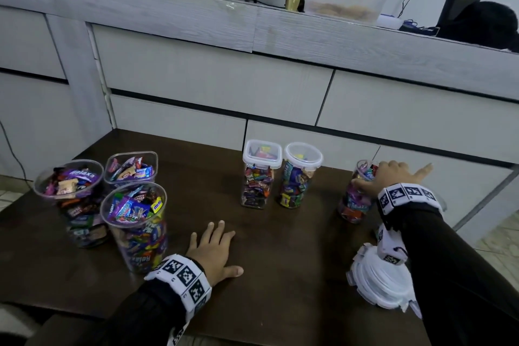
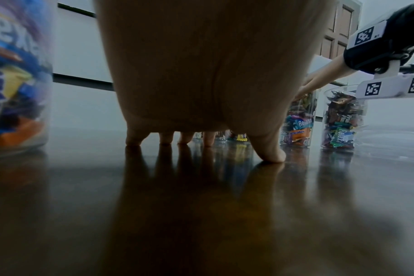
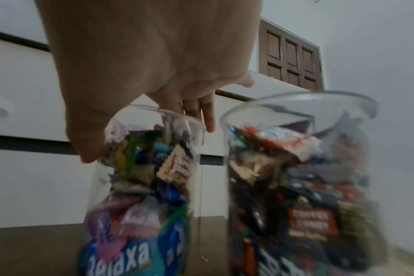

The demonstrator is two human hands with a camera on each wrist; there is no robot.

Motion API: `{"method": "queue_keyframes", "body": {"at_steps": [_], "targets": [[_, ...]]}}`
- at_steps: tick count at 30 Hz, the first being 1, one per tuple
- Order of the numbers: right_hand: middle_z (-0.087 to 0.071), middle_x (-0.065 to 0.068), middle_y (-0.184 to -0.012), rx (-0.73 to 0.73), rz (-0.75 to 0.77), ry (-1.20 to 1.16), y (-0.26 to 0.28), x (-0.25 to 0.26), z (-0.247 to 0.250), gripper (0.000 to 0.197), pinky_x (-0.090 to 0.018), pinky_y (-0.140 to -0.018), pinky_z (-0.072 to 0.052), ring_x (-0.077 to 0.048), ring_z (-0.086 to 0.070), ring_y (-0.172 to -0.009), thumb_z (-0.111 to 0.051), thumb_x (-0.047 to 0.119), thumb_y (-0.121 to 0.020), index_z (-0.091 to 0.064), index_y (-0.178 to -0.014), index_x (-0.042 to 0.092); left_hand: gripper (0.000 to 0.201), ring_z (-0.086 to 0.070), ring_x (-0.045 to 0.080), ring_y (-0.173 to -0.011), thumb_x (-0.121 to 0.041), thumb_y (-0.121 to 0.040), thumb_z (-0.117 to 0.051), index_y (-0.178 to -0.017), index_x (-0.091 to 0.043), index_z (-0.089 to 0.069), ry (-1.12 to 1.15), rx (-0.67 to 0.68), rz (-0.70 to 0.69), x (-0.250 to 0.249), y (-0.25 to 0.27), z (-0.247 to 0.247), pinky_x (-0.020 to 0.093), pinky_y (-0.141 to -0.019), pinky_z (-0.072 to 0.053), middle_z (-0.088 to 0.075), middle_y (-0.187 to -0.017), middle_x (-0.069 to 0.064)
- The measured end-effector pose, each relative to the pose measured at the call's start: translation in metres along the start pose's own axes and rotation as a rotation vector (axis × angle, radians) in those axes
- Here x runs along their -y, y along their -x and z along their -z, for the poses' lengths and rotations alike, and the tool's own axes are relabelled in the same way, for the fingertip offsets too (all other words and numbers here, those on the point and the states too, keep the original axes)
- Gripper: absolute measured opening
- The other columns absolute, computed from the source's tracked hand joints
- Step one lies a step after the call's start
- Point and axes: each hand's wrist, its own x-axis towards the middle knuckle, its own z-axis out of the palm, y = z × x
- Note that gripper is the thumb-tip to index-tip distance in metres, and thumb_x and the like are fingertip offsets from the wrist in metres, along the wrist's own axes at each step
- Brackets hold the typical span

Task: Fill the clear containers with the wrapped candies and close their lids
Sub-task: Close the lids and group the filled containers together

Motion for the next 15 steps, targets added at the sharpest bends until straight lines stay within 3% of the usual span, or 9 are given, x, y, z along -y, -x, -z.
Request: {"method": "queue_keyframes", "body": {"at_steps": [5, 11, 15], "targets": [[-0.060, -0.004, -0.121, -0.061, 0.169, 0.015, 0.026, 0.014, 0.013, 0.087, -0.071, -0.106, -0.002, -0.024, -0.052, -0.118, -0.042, 0.086, -0.065, -0.055, -0.117, 0.018, 0.088, 0.014, 0.025, -0.149, -0.059, -0.091, -0.051, -0.156, -0.023, -0.002, 0.007, -0.008, -0.003, 0.000, 0.000, -0.001, 0.053, -0.120, -0.001, 0.016, -0.162, 0.003], [-0.059, -0.001, -0.119, -0.153, 0.421, -0.022, 0.094, 0.034, 0.027, 0.089, -0.069, -0.108, 0.001, -0.021, -0.052, -0.116, -0.036, 0.087, -0.061, -0.051, -0.116, 0.019, 0.089, 0.009, 0.025, -0.150, -0.058, -0.088, -0.058, -0.155, -0.025, -0.010, 0.055, -0.033, -0.002, 0.000, -0.001, 0.003, 0.053, -0.120, -0.004, 0.009, -0.163, 0.002], [-0.058, 0.001, -0.116, -0.182, 0.570, -0.105, 0.143, 0.059, 0.038, 0.091, -0.069, -0.108, 0.006, -0.021, -0.051, -0.114, -0.031, 0.090, -0.059, -0.050, -0.114, 0.020, 0.097, 0.002, 0.021, -0.150, -0.059, -0.078, -0.069, -0.153, -0.028, -0.014, 0.169, -0.065, -0.089, 0.003, 0.000, 0.006, 0.052, -0.120, -0.007, -0.001, -0.163, 0.001]]}}
